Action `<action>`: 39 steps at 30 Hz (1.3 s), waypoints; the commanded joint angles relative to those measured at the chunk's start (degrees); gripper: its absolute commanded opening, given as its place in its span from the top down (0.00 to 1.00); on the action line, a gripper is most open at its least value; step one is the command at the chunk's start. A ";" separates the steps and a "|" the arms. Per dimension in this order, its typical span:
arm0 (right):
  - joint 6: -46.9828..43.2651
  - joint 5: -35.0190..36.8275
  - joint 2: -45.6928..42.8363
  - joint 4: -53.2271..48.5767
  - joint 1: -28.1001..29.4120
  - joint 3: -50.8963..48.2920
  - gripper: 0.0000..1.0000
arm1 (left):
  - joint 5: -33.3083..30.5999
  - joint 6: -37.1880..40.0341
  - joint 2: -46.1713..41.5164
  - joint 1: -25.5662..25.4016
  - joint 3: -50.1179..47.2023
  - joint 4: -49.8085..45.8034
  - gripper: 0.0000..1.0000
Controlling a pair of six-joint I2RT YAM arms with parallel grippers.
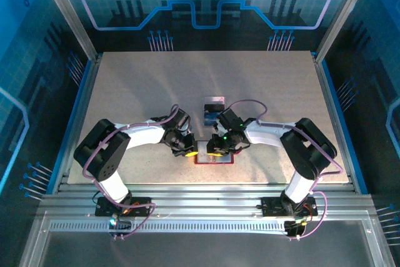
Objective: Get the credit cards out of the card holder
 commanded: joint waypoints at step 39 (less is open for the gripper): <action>0.48 -2.71 -4.22 1.99 -4.29 -4.47 0.75 | 0.33 1.30 3.08 -3.57 7.90 -5.02 0.94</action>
